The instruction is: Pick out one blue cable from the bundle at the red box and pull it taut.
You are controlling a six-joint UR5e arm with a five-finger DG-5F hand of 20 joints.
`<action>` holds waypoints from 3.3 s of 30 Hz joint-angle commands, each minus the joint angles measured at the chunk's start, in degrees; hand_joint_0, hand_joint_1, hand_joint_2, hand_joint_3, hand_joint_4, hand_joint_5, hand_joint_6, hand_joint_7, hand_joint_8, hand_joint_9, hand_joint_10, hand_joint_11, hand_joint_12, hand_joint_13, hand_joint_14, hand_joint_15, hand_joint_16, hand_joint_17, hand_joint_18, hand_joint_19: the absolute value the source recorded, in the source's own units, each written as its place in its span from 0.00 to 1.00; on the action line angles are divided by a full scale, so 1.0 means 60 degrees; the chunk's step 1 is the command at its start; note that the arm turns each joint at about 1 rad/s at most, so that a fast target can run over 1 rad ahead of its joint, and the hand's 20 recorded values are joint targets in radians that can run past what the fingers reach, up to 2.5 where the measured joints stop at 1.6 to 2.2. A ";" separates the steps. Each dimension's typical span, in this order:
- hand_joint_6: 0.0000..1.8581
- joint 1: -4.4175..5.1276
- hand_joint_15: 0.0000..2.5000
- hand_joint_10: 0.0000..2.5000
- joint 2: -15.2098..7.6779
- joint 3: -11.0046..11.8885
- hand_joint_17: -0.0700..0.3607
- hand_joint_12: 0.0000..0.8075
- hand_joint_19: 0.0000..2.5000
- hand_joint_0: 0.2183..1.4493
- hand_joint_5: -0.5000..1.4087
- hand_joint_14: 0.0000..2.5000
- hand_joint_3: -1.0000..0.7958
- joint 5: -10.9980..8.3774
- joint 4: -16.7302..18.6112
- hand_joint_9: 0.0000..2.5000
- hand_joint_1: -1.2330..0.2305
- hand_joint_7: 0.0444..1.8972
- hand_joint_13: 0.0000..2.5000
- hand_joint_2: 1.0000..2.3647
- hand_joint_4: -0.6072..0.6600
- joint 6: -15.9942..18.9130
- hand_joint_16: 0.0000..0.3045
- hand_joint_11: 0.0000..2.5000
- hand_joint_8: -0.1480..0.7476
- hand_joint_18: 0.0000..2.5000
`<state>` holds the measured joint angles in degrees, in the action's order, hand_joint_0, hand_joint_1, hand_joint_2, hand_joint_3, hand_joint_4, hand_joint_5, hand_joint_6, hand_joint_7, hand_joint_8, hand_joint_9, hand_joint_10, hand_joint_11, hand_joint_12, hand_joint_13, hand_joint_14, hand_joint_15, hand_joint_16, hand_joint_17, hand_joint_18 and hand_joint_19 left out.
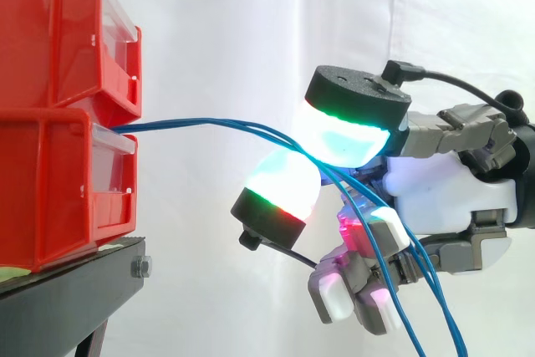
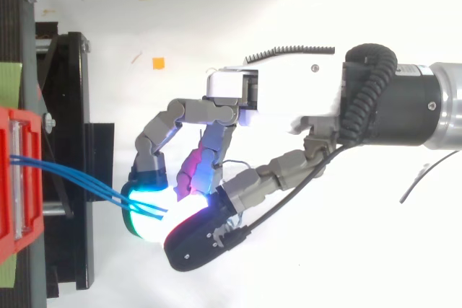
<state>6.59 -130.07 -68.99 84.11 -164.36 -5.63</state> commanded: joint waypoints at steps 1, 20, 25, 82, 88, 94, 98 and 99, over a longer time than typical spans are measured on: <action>0.49 0.0000 0.18 0.01 -0.0002 0.0000 0.44 0.49 0.28 0.40 0.22 0.01 0.44 0.0000 0.0000 0.53 0.22 0.50 0.40 0.02 0.50 0.0000 0.17 0.26 0.54 0.39; 0.48 0.0000 0.18 0.01 -0.0002 0.0000 0.45 0.50 0.29 0.26 0.22 0.01 0.28 0.0000 0.0015 0.55 0.38 0.43 0.41 0.00 0.54 0.0000 0.18 0.26 0.54 0.40; 0.47 0.0000 0.18 0.01 0.0013 0.0000 0.44 0.49 0.29 0.29 0.22 0.01 0.28 0.0000 0.0015 0.55 0.45 0.43 0.41 0.00 0.53 0.0000 0.18 0.25 0.53 0.39; 0.46 0.0000 0.18 0.01 -0.0002 0.0000 0.47 0.52 0.30 0.31 0.23 0.01 0.43 0.0000 0.0029 0.57 0.42 0.50 0.42 0.01 0.52 -0.0044 0.19 0.25 0.55 0.41; 0.47 0.0000 0.18 0.01 -0.0002 0.0000 0.48 0.53 0.29 0.32 0.23 0.01 0.46 0.0000 0.0015 0.56 0.33 0.51 0.42 0.01 0.55 -0.0044 0.20 0.26 0.56 0.42; 0.48 0.0000 0.19 0.01 -0.0002 0.0000 0.45 0.49 0.30 0.37 0.22 0.01 0.42 0.0000 0.0029 0.55 0.24 0.51 0.40 0.01 0.54 -0.0044 0.18 0.28 0.54 0.40; 0.49 0.0000 0.18 0.01 0.0013 0.0000 0.44 0.49 0.29 0.41 0.22 0.01 0.28 -0.0058 0.0029 0.56 0.23 0.49 0.40 0.00 0.51 -0.0044 0.17 0.29 0.53 0.40; 0.49 0.0000 0.18 0.01 -0.0002 0.0000 0.44 0.49 0.30 0.40 0.22 0.01 0.28 -0.0058 0.0029 0.56 0.23 0.49 0.40 0.00 0.51 -0.0044 0.17 0.29 0.53 0.40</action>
<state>6.59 -130.06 -68.99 83.90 -164.19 -5.89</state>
